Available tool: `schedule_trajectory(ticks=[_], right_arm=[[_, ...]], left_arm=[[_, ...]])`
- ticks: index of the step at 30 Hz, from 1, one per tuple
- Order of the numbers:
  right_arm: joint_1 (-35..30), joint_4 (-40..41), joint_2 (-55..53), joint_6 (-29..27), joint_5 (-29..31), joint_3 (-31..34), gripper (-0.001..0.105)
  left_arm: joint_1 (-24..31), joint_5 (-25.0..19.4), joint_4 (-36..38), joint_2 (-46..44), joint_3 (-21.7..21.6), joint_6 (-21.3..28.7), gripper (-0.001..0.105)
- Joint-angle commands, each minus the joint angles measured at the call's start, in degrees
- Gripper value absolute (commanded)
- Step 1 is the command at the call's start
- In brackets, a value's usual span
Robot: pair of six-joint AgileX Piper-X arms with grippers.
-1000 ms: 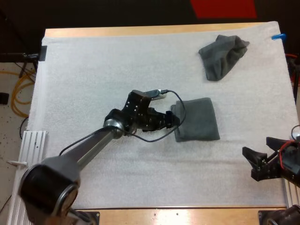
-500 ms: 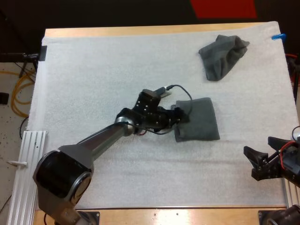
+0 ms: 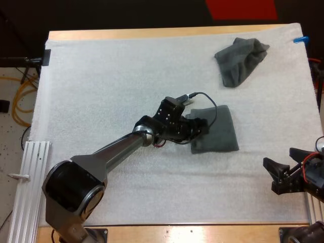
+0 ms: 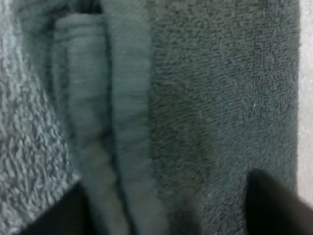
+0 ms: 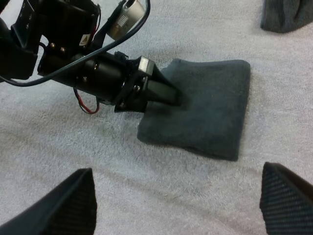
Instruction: Pick towel from pile fold and stack
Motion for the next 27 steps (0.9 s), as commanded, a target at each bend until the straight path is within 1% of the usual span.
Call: schedule_trajectory(ticks=[1,2,4,5,7,8,9,10,11,13,14,16,17,18,19,20,21,22,23,25,27], right_arm=[[0.1,-0.1,-0.1,0.1,0.0,-0.1,0.067],[0.1,-0.1,-0.1,0.1,0.0,-0.1,0.067],[0.1,-0.1,-0.1,0.1,0.0,-0.1,0.067],[0.1,-0.1,-0.1,0.1,0.0,-0.1,0.067],[0.1,-0.4,0.1,0.1,0.0,0.3,0.067],[0.1,-0.7,0.1,0.1,-0.2,0.5,0.067],[0.1,-1.5,0.1,0.1,-0.8,1.3,0.067],[0.1,-2.2,0.1,0.5,-2.8,2.0,0.067],[0.1,-2.6,0.1,0.9,-3.6,2.4,0.067],[0.1,-5.1,0.1,4.2,-9.3,4.1,0.067],[0.1,-6.3,0.1,5.6,-11.7,4.6,0.067],[0.1,-10.8,0.1,9.0,-17.8,6.9,0.067],[0.1,-12.2,0.1,9.8,-18.7,7.6,0.067],[0.1,-15.0,0.1,12.3,-20.4,9.0,0.067],[0.1,-17.5,0.3,14.4,-21.4,10.3,0.067],[0.1,-18.3,0.6,15.3,-21.6,10.8,0.067],[0.1,-20.3,1.0,16.1,-22.1,11.7,0.067],[0.1,-21.4,1.3,16.4,-22.3,12.2,0.067],[0.1,-22.3,1.7,16.5,-22.3,12.4,0.067],[0.1,-24.1,3.1,16.5,-22.3,12.7,0.067],[0.1,-25.2,4.4,16.5,-22.3,12.7,0.067]], left_arm=[[-0.4,0.9,0.0,0.3,-0.3,0.7,0.03],[-0.4,1.2,0.0,0.3,-0.3,1.1,0.026],[-0.4,4.0,0.0,0.2,-0.3,3.7,0.003],[-0.4,4.7,0.0,0.1,-0.3,5.0,0.0],[-0.4,4.7,1.8,-0.9,-0.3,8.4,0.0],[-0.3,4.4,2.3,-1.3,-0.3,9.3,0.0],[0.2,3.2,3.9,-2.1,-0.3,11.4,0.0],[1.0,2.4,5.7,-3.1,-0.3,13.9,0.0],[1.5,2.3,6.8,-3.4,-0.4,14.8,0.0],[4.1,2.0,11.4,-5.2,-0.6,20.9,0.0],[4.9,2.0,13.7,-5.7,-0.7,22.7,0.0],[8.6,2.0,20.3,-7.3,-0.7,29.7,0.0],[9.3,1.6,21.8,-7.6,-0.7,31.7,0.0],[11.3,-0.1,26.2,-8.3,-0.7,35.7,0.0],[13.0,-3.3,30.6,-8.9,-0.7,40.0,0.0],[13.9,-4.7,32.8,-9.1,-0.7,41.4,0.0],[15.7,-8.9,36.5,-9.6,-0.7,45.2,0.0],[17.0,-12.3,38.9,-9.9,-0.7,47.9,0.0],[17.9,-14.5,40.2,-10.1,-0.7,49.7,0.0],[21.3,-19.0,42.8,-10.5,-0.7,53.4,0.0],[24.4,-20.9,43.2,-10.5,-0.7,55.4,0.0]])
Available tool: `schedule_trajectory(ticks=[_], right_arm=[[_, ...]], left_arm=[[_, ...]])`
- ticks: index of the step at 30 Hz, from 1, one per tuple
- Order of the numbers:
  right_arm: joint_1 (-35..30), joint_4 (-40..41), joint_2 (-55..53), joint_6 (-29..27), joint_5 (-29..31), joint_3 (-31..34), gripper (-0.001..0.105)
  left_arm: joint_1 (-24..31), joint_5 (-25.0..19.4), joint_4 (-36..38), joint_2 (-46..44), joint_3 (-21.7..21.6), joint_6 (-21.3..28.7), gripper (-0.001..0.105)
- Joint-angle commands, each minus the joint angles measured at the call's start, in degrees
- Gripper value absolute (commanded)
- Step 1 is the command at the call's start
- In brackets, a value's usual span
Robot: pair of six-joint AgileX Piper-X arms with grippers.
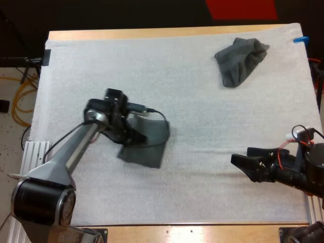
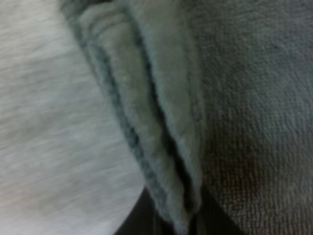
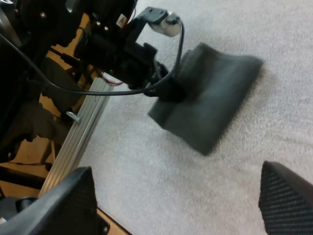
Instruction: Pick towel from pile fold and stack
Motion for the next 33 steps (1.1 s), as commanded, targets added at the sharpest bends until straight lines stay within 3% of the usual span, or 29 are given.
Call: schedule_trajectory(ticks=[1,10,20,24,31,33], right_arm=[[0.1,-1.6,0.8,-0.1,-0.7,-0.2,0.067],[0.1,-2.6,4.4,-0.1,-0.7,-0.2,0.067],[0.1,-4.1,4.7,0.1,-0.7,-0.2,0.067],[0.1,-4.1,4.7,0.2,-0.7,-0.2,0.067],[0.1,-4.1,4.7,0.2,-1.2,-0.2,0.067],[0.1,-4.1,4.7,0.4,-1.7,-0.2,0.067]], left_arm=[[1.9,-3.1,1.0,-0.9,-0.3,1.9,0.0],[18.5,-3.4,0.4,-0.9,-0.3,3.1,0.0],[25.8,-3.4,-1.3,-3.5,-0.3,7.8,0.003],[25.9,-6.1,-1.3,-5.8,-1.9,8.5,0.015],[25.9,-10.7,-0.9,-7.9,-3.8,9.0,0.051],[25.9,-13.1,0.1,-7.9,-3.8,8.9,0.053]])
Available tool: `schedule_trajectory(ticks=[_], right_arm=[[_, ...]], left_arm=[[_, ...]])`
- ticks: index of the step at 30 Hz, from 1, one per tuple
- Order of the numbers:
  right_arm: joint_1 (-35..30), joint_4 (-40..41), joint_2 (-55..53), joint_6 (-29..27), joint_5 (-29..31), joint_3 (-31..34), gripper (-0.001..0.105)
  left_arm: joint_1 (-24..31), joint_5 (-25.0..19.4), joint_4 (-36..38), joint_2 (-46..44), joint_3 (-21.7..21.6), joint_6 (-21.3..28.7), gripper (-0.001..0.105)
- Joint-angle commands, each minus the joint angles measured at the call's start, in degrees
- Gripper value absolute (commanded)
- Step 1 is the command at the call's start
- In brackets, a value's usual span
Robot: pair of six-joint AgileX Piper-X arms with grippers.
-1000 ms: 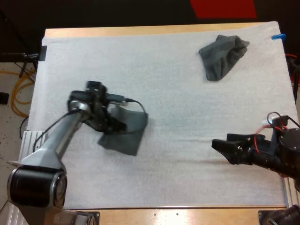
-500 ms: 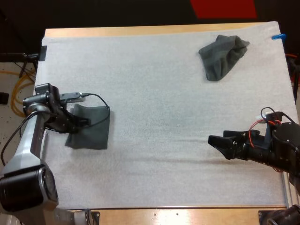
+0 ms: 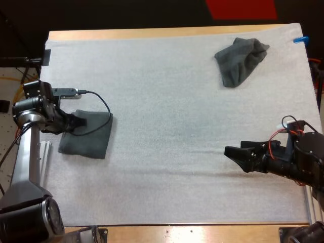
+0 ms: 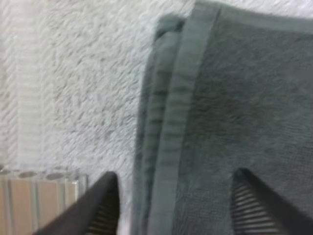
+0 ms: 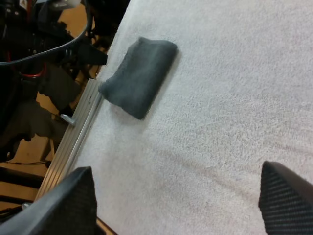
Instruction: Pick towel from pile fold and stack
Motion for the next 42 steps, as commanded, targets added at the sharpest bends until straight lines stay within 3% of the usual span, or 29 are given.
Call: schedule_trajectory(ticks=[1,8,15,20,24,29,37,42], right_arm=[[0.1,-0.5,-0.1,0.3,-1.0,-0.3,0.067],[0.1,-0.5,-0.1,1.0,-1.2,-0.3,0.067],[0.1,-2.3,-0.1,0.0,-1.2,-0.3,0.067],[-0.1,-3.0,-0.1,-7.4,-0.5,-0.3,0.067],[-2.7,-3.0,0.4,-7.6,2.7,-0.3,0.067],[-9.5,-2.9,1.6,-9.4,2.9,-0.7,0.067],[-24.8,6.3,1.7,-22.5,3.5,-8.0,0.067],[-27.9,12.4,0.9,-28.6,12.0,-12.5,0.067]], left_arm=[[0.1,-2.6,1.0,-0.7,-0.2,0.3,0.053],[-0.2,-2.5,0.1,-7.6,-0.2,0.3,0.053],[-4.0,8.5,0.1,-22.6,-0.2,-0.1,0.053],[-8.9,15.9,0.1,-31.0,-0.2,-0.3,0.053],[-13.2,16.3,-0.9,-36.0,-0.2,-3.8,0.053],[-15.1,16.5,-1.0,-38.7,-0.2,-4.1,0.053],[-15.1,16.5,2.9,-43.7,0.0,-3.0,0.053],[-15.1,16.5,3.1,-46.6,0.0,-2.2,0.053]])
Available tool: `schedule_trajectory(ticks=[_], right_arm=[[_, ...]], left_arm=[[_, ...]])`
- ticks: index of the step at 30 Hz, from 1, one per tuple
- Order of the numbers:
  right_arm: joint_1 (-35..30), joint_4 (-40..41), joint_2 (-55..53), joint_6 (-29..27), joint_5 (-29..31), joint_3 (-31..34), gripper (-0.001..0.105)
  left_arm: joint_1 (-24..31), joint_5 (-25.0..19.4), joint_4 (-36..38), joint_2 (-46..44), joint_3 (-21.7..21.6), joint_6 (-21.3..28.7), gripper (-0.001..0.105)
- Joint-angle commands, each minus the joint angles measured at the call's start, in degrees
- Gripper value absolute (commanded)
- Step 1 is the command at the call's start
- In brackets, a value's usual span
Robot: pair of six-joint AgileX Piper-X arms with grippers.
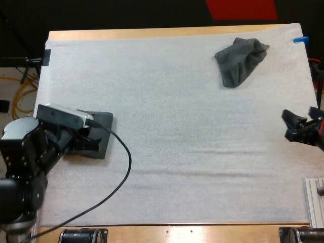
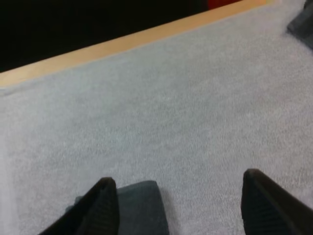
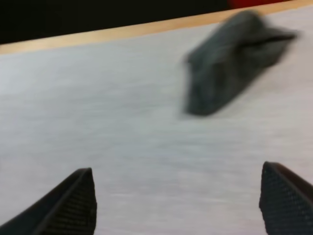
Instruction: Pick towel from pile fold and stack
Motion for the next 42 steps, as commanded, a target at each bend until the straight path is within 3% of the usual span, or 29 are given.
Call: schedule_trajectory(ticks=[1,7,13,29,39,42], right_arm=[[-0.2,2.4,-0.9,-2.8,1.9,-1.2,0.067],[-0.2,8.3,-5.4,-5.3,10.0,-2.3,0.067],[-0.2,10.8,-13.8,-5.1,10.3,-2.3,0.067],[-0.2,11.8,-36.4,-4.7,10.6,-2.1,0.067],[-0.2,20.6,-43.7,-4.7,10.6,-2.4,0.067],[-0.2,23.5,-43.6,-4.7,10.5,-1.9,0.067]], left_arm=[[-0.3,0.2,0.1,-0.9,-0.1,0.3,0.053],[-3.1,-0.7,0.3,-4.5,-0.1,3.0,0.053],[-7.6,-3.1,3.1,-8.1,-0.1,7.1,0.053],[-8.0,-4.6,4.0,-27.4,1.1,7.3,0.053],[-8.0,-5.4,20.2,-39.8,6.0,5.5,0.053],[-8.0,-7.6,24.8,-43.5,6.8,4.6,0.053]])
